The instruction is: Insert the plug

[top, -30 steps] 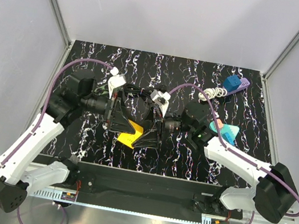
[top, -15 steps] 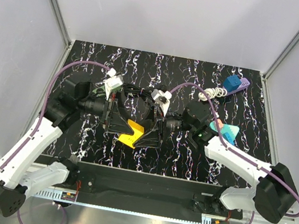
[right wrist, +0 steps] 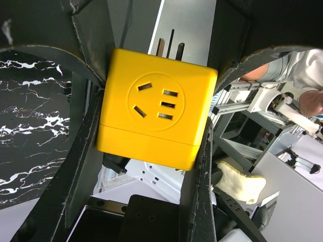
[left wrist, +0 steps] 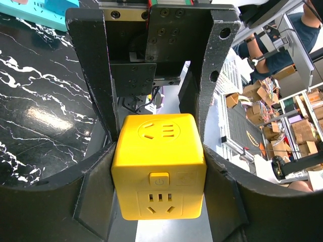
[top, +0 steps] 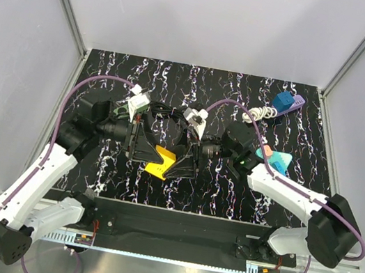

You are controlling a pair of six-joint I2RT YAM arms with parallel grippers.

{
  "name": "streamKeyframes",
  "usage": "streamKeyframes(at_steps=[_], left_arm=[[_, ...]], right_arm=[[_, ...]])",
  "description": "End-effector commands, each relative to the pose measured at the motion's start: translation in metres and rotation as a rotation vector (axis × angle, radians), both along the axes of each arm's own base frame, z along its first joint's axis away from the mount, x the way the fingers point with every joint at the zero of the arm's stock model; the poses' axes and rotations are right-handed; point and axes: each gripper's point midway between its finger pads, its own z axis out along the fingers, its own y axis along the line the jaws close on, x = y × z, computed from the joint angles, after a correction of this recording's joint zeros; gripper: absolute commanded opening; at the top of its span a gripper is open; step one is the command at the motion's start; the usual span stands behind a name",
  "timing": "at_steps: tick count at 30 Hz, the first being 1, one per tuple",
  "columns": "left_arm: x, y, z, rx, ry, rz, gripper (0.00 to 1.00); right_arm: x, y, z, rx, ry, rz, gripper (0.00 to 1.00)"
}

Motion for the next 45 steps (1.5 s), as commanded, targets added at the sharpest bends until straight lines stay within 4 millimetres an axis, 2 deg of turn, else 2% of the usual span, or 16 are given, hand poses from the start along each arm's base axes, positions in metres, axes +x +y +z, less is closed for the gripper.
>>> streamKeyframes(at_steps=[1,6,8,9,12,13,19,21,23,24,30,33,37,42,43,45], left_arm=[[0.004,-0.001,0.001,-0.005,-0.018,0.019,0.0],[0.024,-0.004,0.022,-0.016,0.036,0.158,0.0],[0.037,-0.005,0.023,0.005,0.089,0.219,0.0],[0.041,-0.005,0.031,0.007,0.073,0.231,0.0],[0.067,0.001,0.025,0.076,0.085,0.389,0.0],[0.086,0.009,0.021,0.103,0.076,0.509,0.0],[0.15,0.064,0.005,0.268,0.096,0.99,0.0],[0.164,0.075,0.007,0.285,0.136,1.103,0.0],[0.177,0.088,-0.009,0.395,0.203,1.187,0.0],[0.183,0.092,0.009,0.381,0.206,1.233,0.0],[0.219,0.133,-0.012,0.544,0.311,1.51,0.0],[0.239,0.153,-0.025,0.542,0.397,1.573,0.0],[0.262,0.189,-0.046,0.758,0.401,1.688,0.0],[0.298,0.197,-0.077,0.839,0.474,1.705,0.0],[0.305,0.2,-0.095,0.864,0.524,1.688,0.0],[0.315,0.204,-0.101,0.857,0.563,1.697,0.0]], right_arm=[[0.017,0.001,0.043,0.11,-0.072,-0.055,0.28],[0.027,-0.003,0.049,0.103,-0.048,-0.121,0.81],[0.032,-0.008,0.049,0.089,-0.042,-0.175,0.97],[0.039,-0.009,0.05,0.089,-0.041,-0.228,0.99],[0.052,-0.022,0.051,0.083,-0.046,-0.362,1.0],[0.051,-0.03,0.056,0.086,-0.061,-0.403,1.0],[0.078,-0.067,0.055,0.048,-0.059,-0.725,1.0],[0.085,-0.074,0.06,0.029,-0.056,-0.79,1.0],[0.093,-0.08,0.059,-0.016,-0.04,-0.848,1.0],[0.094,-0.081,0.058,-0.029,-0.03,-0.86,1.0],[0.098,-0.08,0.048,-0.068,0.013,-0.873,1.0],[0.096,-0.08,0.048,-0.07,0.0,-0.86,1.0],[0.092,-0.08,0.048,-0.068,-0.016,-0.842,1.0],[0.092,-0.079,0.044,-0.075,-0.037,-0.836,1.0],[0.093,-0.079,0.043,-0.076,-0.039,-0.835,1.0],[0.095,-0.077,0.04,-0.088,-0.047,-0.835,1.0]])
